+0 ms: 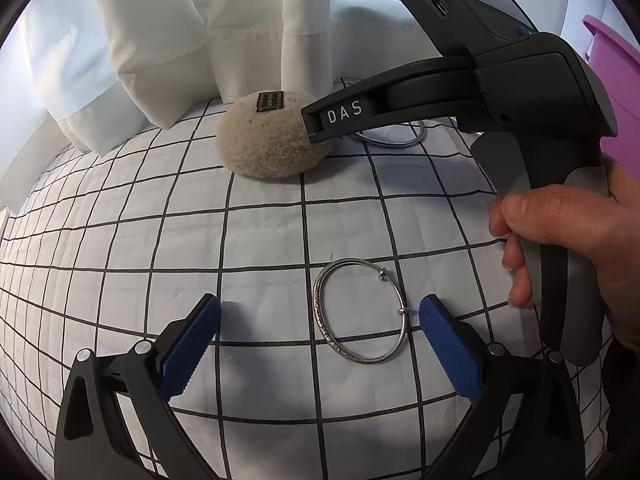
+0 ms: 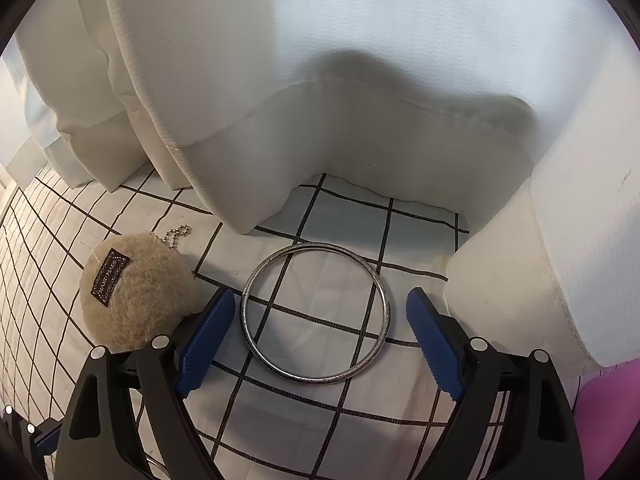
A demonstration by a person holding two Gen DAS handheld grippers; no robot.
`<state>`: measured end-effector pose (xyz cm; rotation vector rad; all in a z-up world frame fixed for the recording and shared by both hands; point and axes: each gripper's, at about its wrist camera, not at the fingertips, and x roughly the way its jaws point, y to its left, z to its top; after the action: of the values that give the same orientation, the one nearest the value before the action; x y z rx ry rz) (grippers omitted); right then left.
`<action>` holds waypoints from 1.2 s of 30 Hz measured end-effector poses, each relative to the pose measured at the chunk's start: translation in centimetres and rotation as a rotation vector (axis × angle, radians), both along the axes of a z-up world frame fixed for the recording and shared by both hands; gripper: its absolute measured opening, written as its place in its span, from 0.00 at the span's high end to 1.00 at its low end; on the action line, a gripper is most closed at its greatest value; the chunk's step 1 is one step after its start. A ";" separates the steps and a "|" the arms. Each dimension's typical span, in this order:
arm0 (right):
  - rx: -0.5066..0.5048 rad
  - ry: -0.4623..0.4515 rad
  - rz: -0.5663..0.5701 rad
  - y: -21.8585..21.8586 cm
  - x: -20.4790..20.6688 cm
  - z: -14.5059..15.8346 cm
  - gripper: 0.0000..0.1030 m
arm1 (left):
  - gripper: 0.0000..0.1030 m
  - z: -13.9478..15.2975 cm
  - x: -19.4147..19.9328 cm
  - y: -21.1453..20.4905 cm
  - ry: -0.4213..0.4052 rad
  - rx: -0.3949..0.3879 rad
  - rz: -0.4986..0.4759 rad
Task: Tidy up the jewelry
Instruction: 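Move left gripper to the small silver hoop while right gripper approaches the large silver hoop, then close left gripper on the small hoop while right gripper closes on the large hoop, then lift the small hoop with left gripper while right gripper carries the large hoop over the bin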
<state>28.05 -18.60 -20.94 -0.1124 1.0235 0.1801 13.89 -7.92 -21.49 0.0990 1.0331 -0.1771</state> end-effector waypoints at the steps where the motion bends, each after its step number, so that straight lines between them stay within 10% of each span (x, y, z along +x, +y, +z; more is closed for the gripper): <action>1: 0.006 0.003 0.002 -0.1 -0.2 0.0 0.20 | 0.11 0.4 -0.5 0.3 -0.003 -0.004 -0.007; 7: 0.015 0.004 -0.016 1.3 -0.7 0.3 0.30 | 0.57 1.5 -1.4 1.0 -0.027 -0.021 -0.032; 36: 0.115 -0.081 -0.127 -0.5 -13.6 7.2 0.30 | 0.58 9.9 -5.8 6.3 -0.139 -0.071 -0.066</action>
<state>14.42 -19.12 -13.70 0.0492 0.9343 0.1171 8.13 -1.62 -11.61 0.0797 0.8846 -0.2627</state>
